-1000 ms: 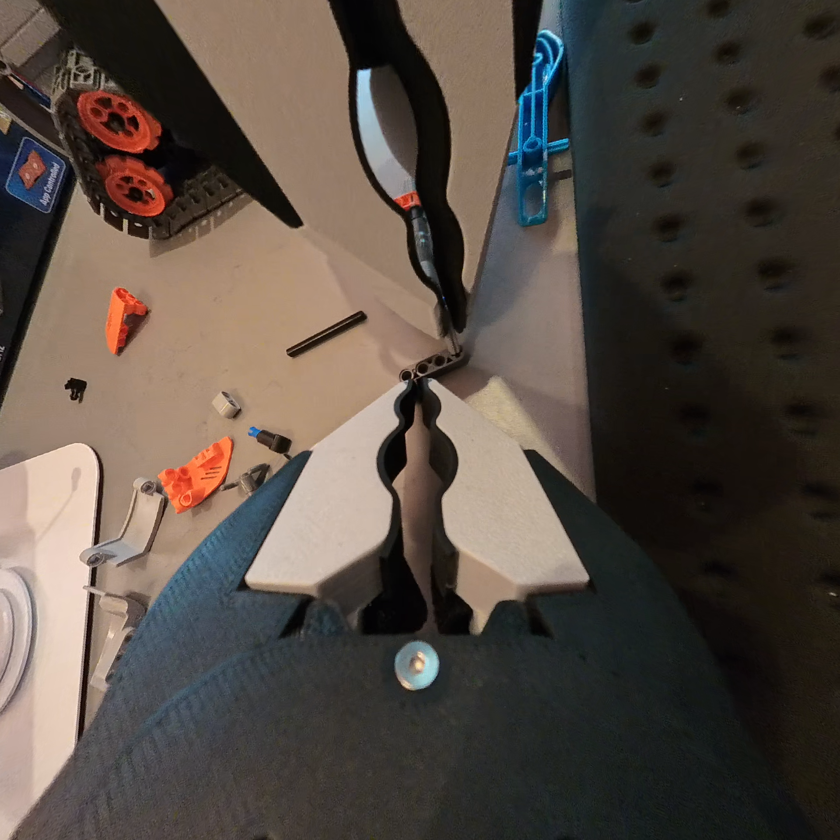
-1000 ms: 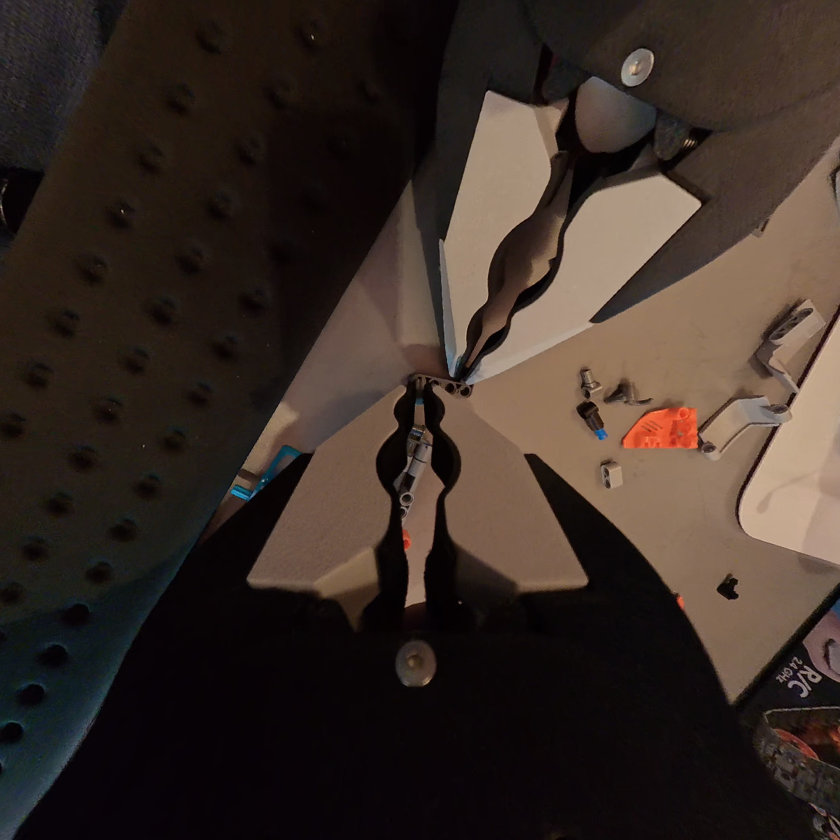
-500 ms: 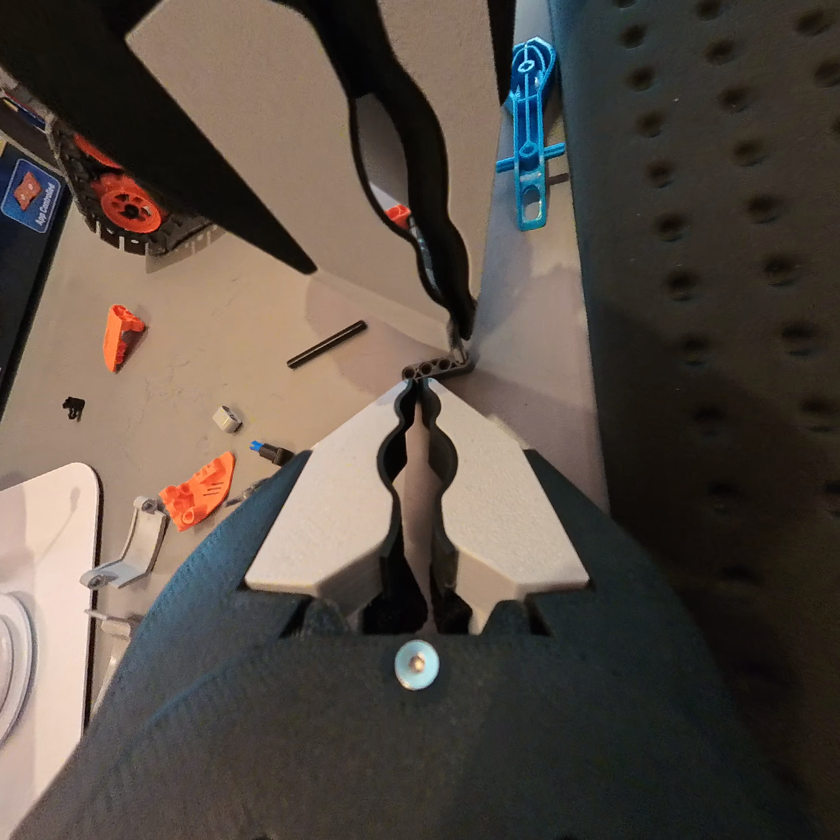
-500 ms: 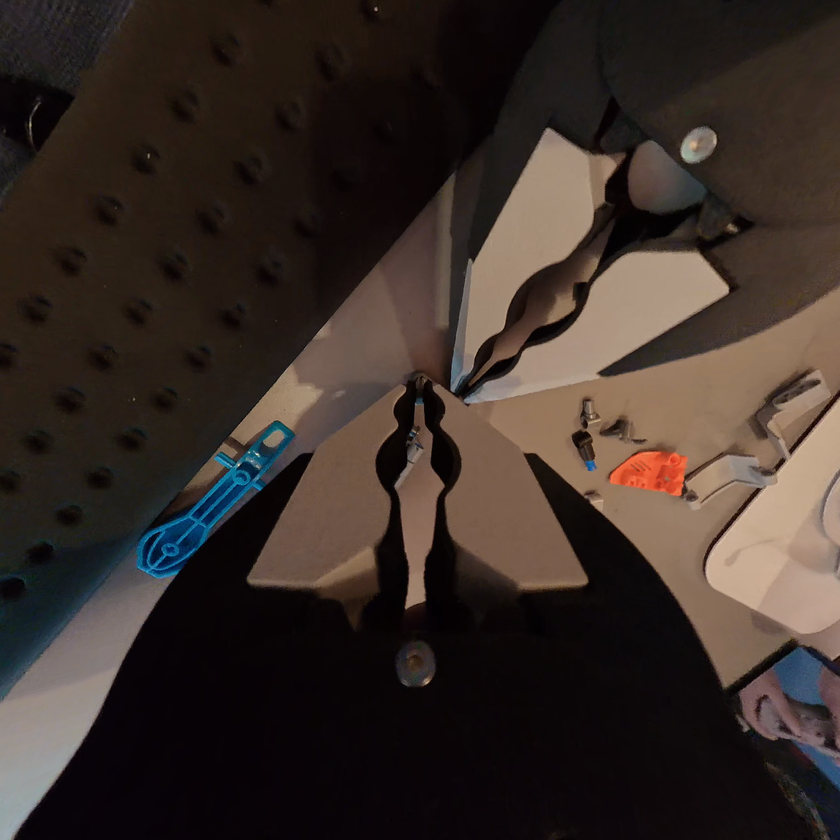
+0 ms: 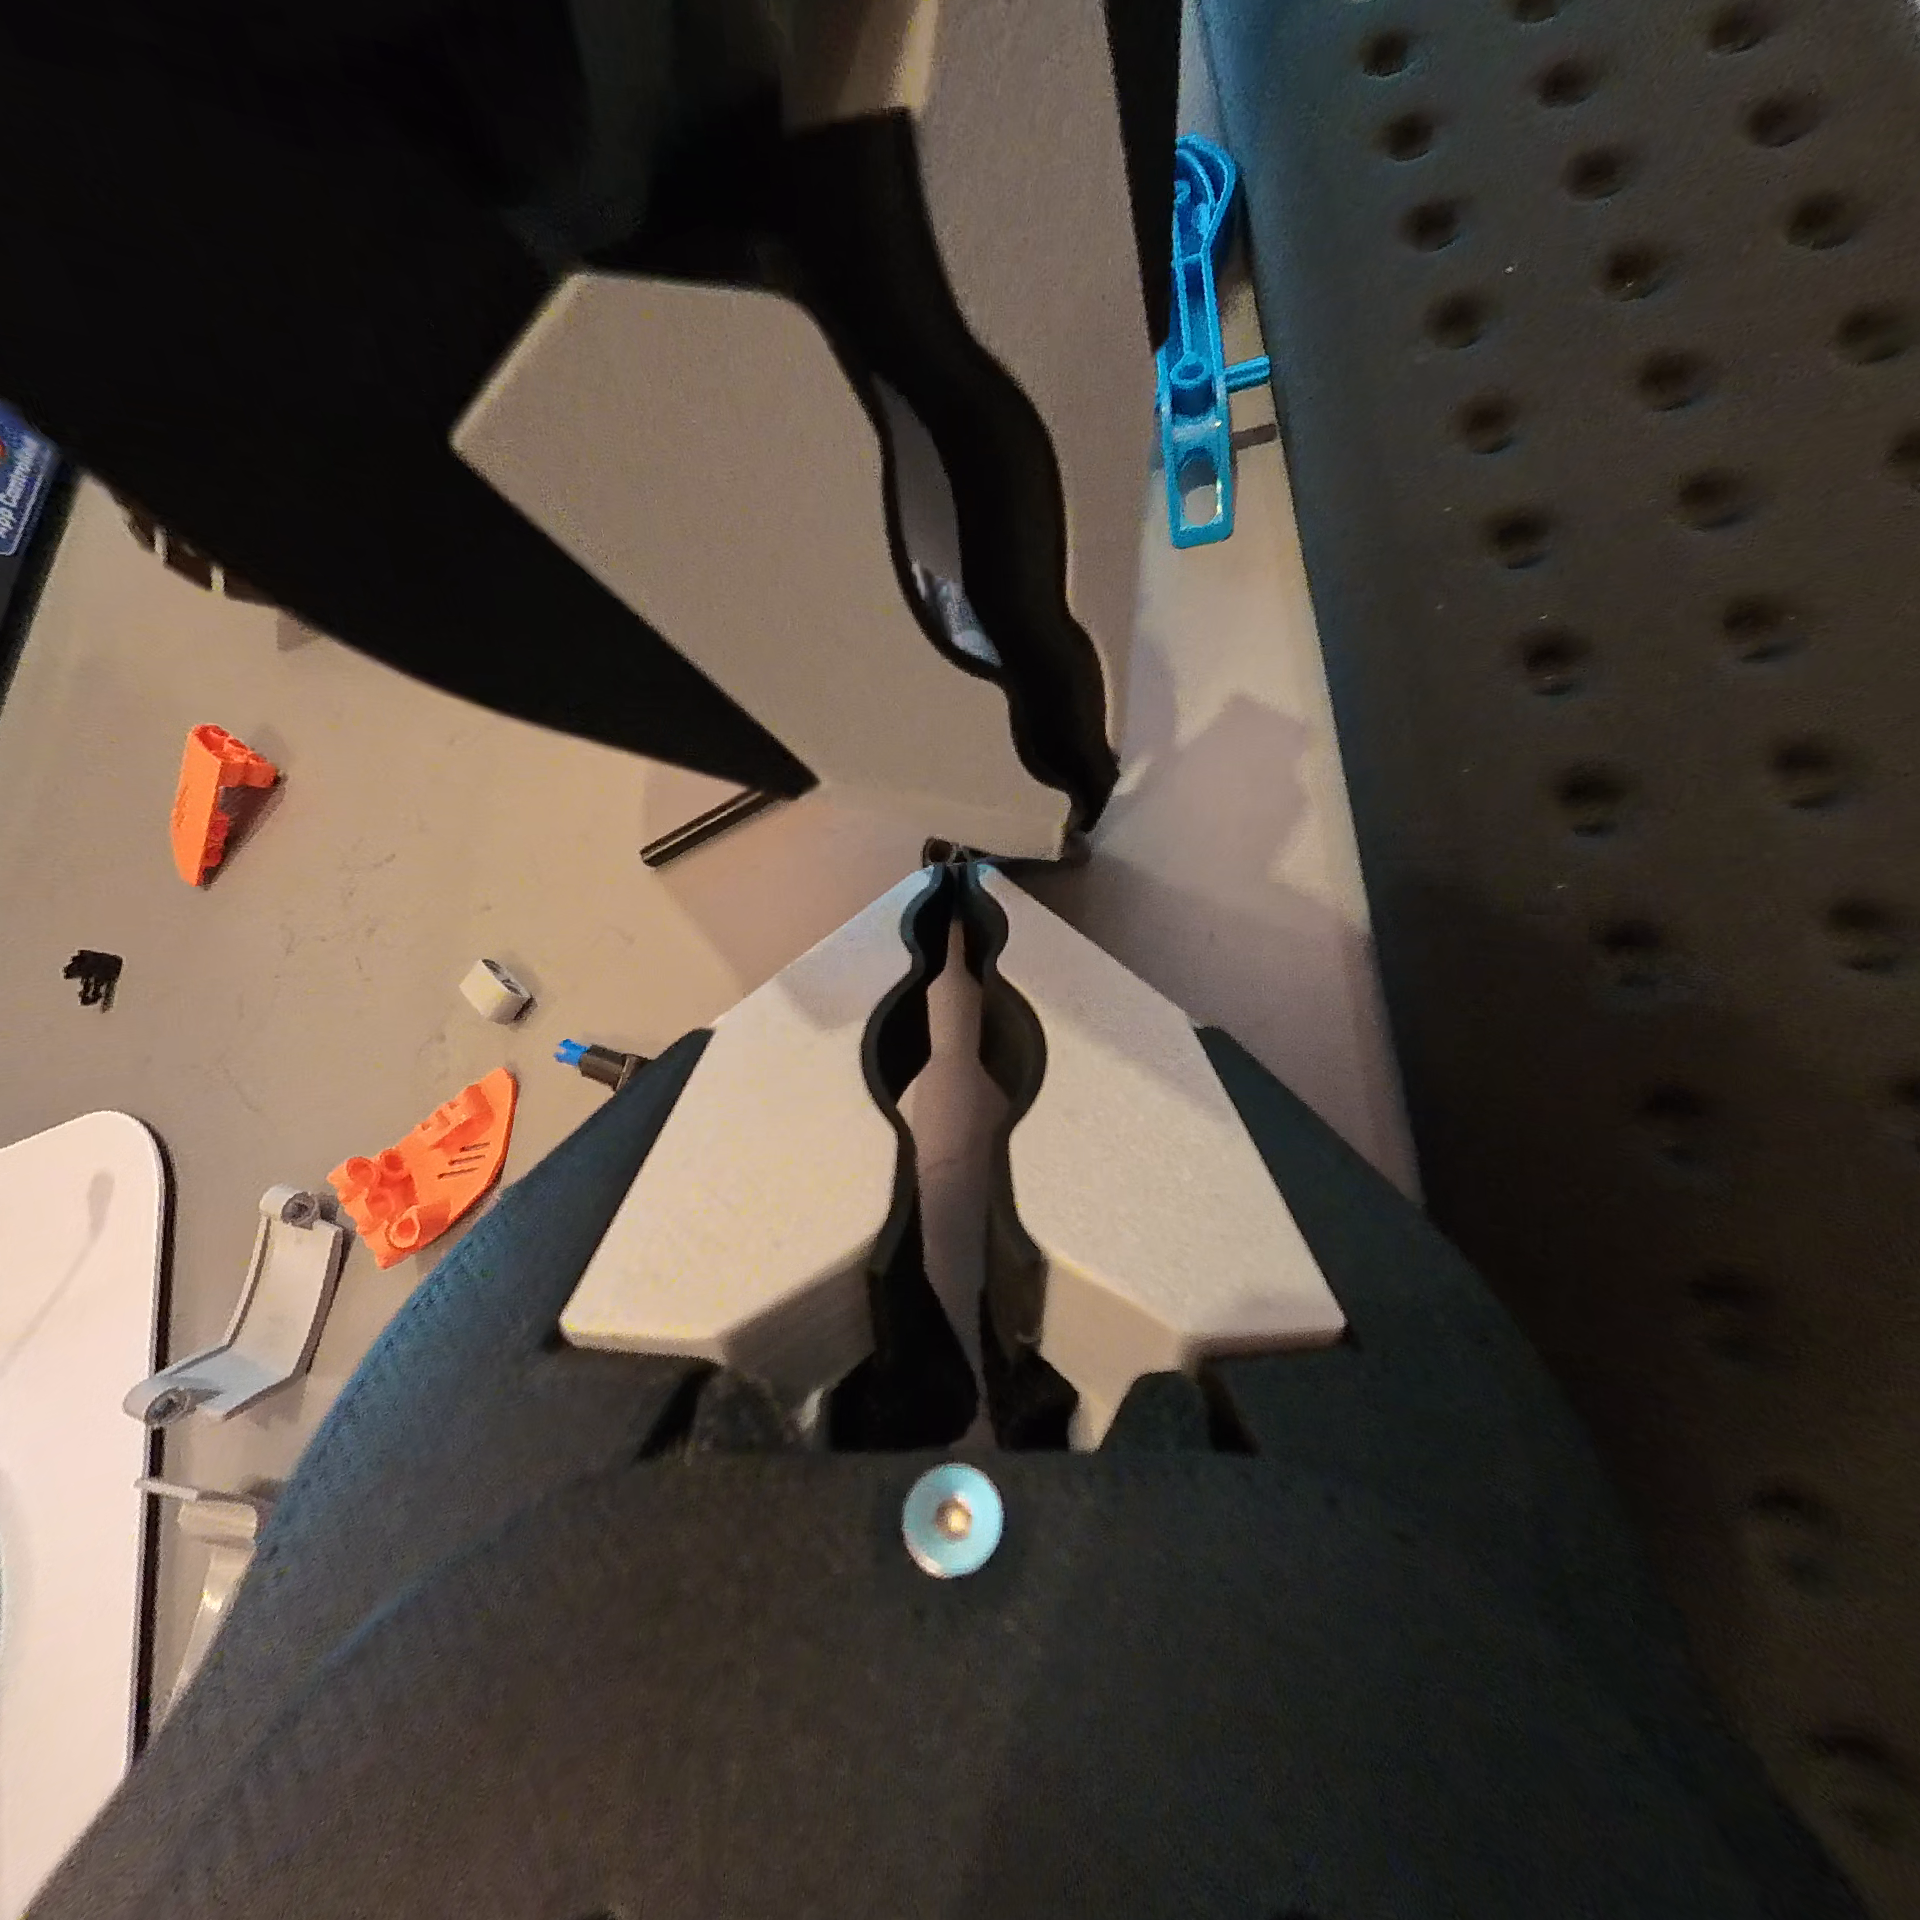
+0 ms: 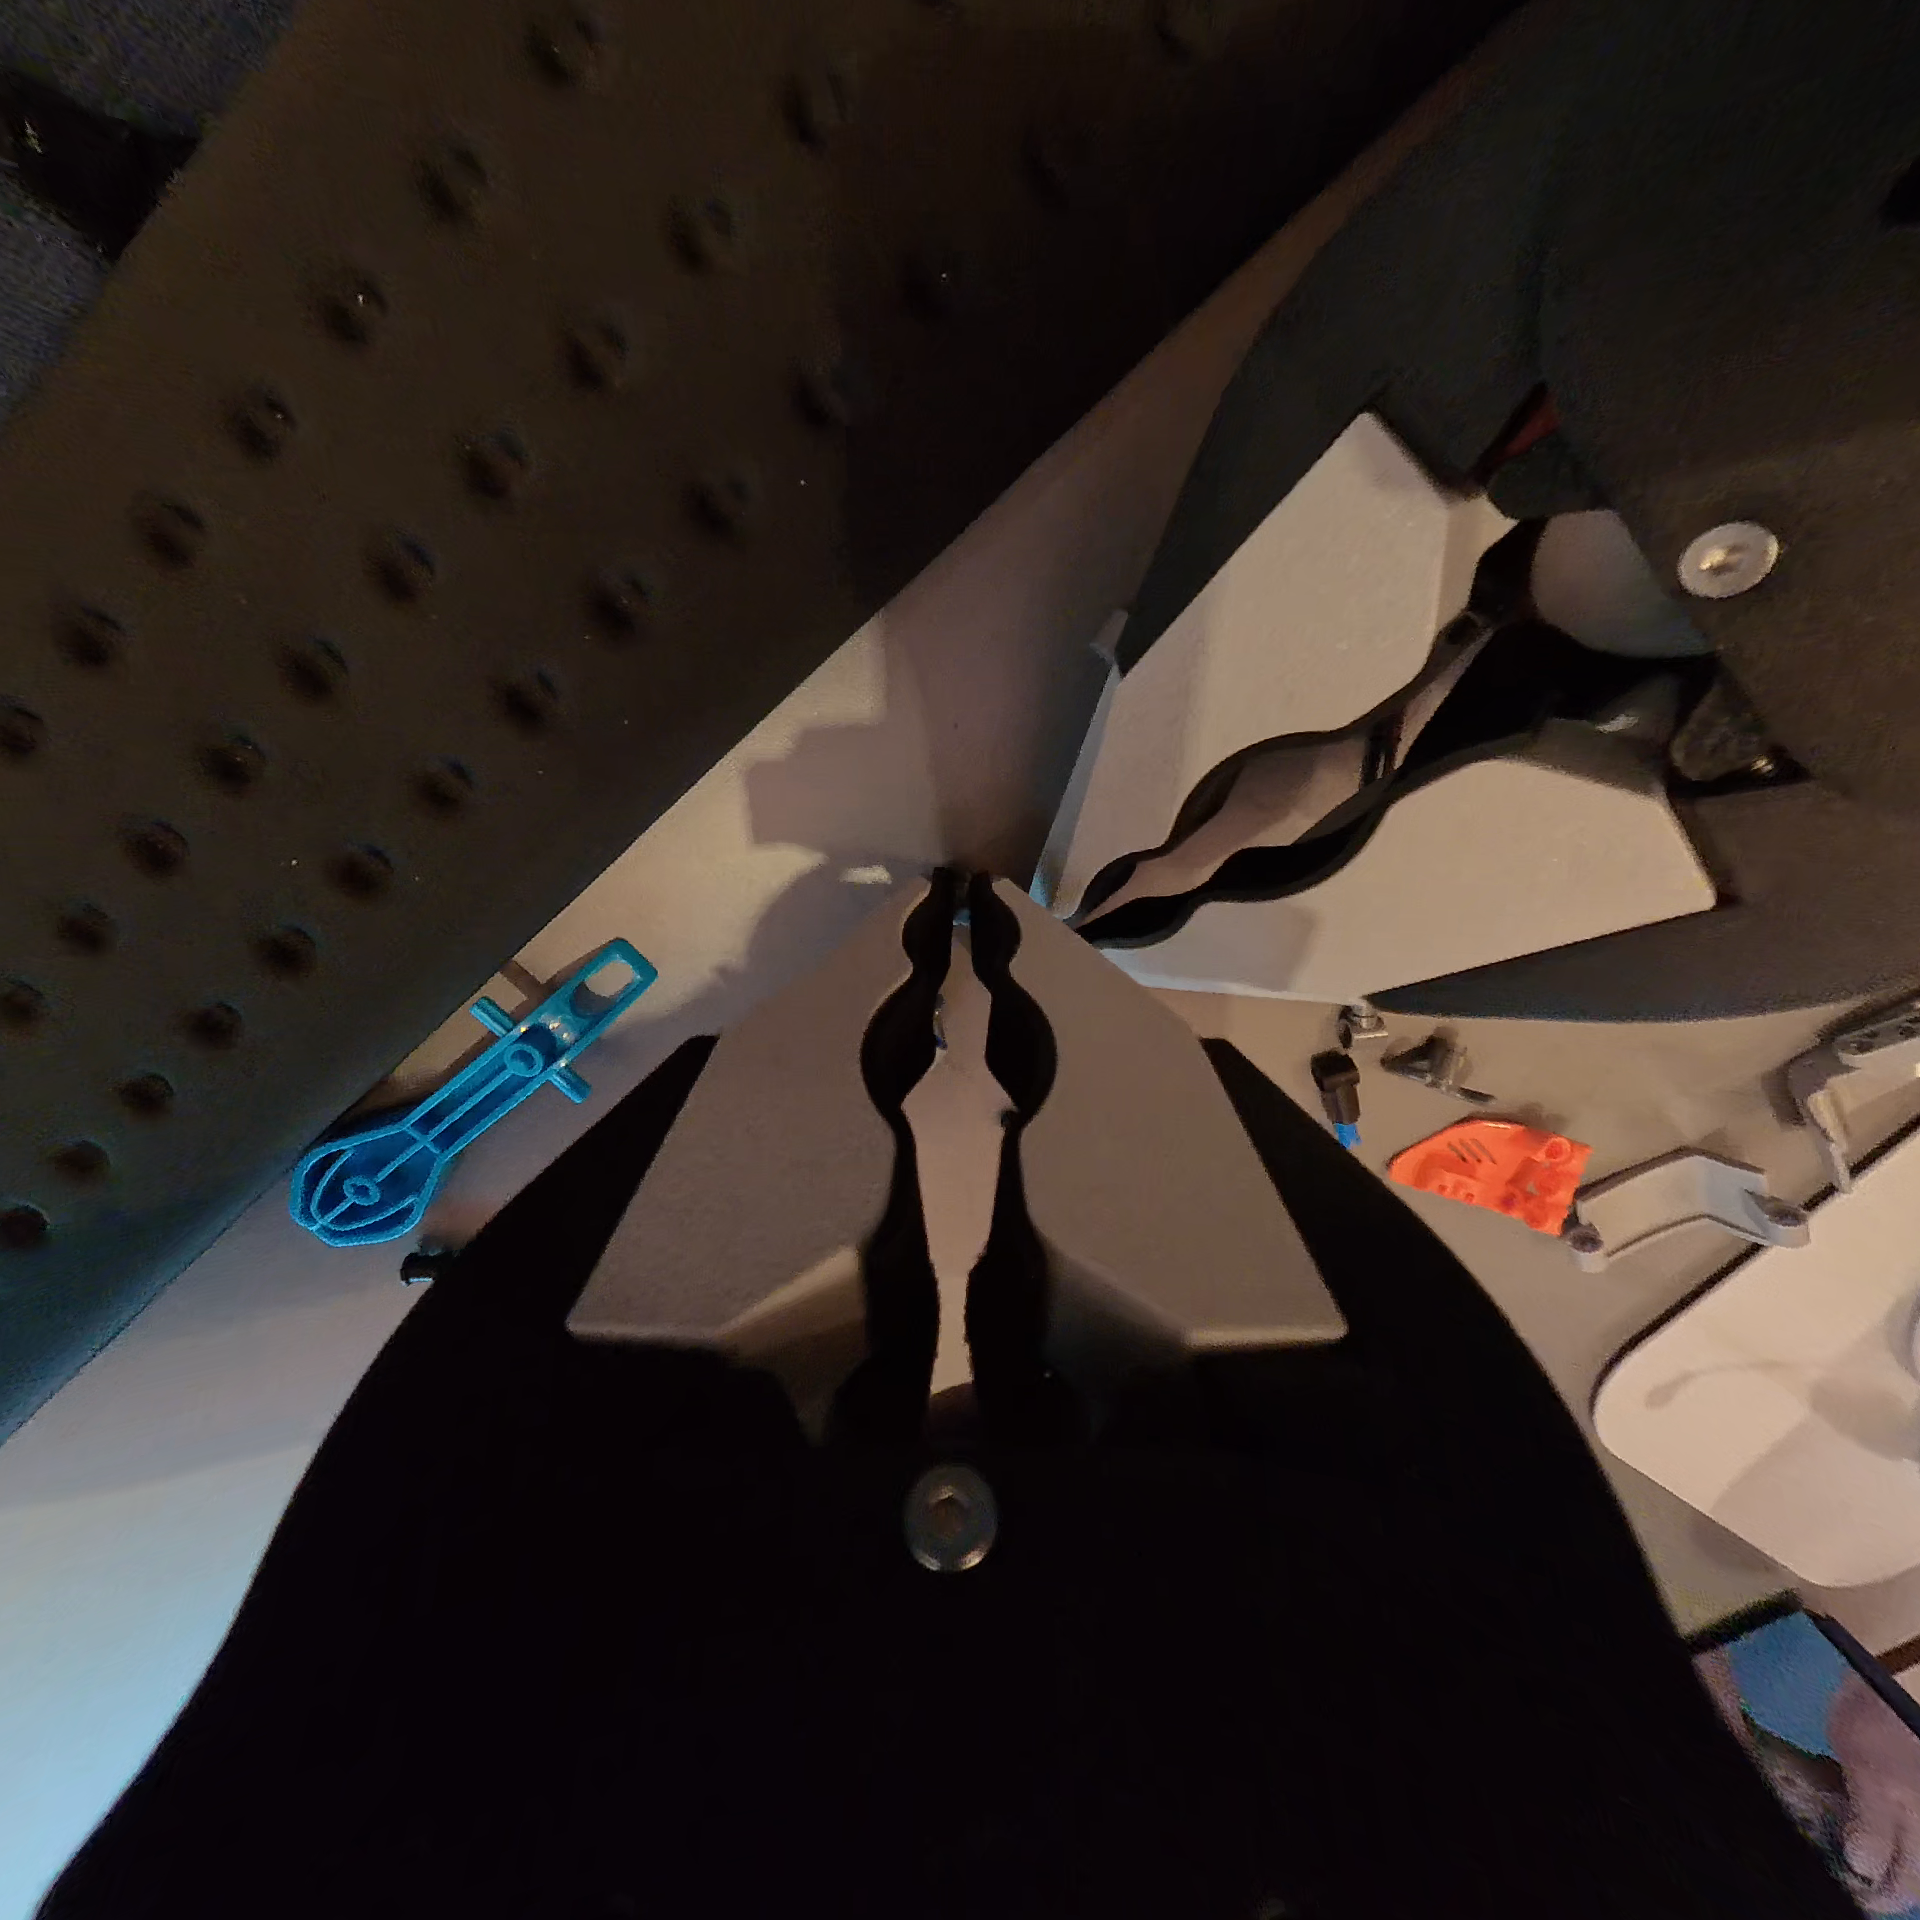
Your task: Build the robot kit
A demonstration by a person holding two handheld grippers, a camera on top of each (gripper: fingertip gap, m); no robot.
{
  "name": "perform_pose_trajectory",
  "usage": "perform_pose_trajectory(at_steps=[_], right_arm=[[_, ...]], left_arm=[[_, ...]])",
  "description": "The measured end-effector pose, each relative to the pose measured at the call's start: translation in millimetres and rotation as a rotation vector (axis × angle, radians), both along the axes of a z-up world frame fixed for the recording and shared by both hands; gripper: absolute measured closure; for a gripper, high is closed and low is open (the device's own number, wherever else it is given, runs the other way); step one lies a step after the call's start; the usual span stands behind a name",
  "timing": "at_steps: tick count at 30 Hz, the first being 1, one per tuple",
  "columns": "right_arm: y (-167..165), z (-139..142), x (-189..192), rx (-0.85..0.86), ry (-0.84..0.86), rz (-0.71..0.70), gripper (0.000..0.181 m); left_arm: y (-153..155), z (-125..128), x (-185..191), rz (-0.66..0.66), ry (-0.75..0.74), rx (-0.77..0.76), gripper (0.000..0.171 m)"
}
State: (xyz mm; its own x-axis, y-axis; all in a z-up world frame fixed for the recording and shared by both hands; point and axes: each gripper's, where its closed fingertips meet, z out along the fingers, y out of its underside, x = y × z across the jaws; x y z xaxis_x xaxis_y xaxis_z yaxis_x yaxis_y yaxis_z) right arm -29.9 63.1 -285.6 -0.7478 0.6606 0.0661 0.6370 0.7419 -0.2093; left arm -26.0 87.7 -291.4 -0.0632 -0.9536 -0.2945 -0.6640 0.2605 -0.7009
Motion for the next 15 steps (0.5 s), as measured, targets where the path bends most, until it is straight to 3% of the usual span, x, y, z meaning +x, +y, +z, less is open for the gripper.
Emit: perform_pose_trajectory(at_steps=[15], right_arm=[[2.1,0.2,6.2,-0.186,0.096,-0.153,0.18]], left_arm=[[0.3,0.2,0.1,-0.001,-0.001,0.014,0.171]])
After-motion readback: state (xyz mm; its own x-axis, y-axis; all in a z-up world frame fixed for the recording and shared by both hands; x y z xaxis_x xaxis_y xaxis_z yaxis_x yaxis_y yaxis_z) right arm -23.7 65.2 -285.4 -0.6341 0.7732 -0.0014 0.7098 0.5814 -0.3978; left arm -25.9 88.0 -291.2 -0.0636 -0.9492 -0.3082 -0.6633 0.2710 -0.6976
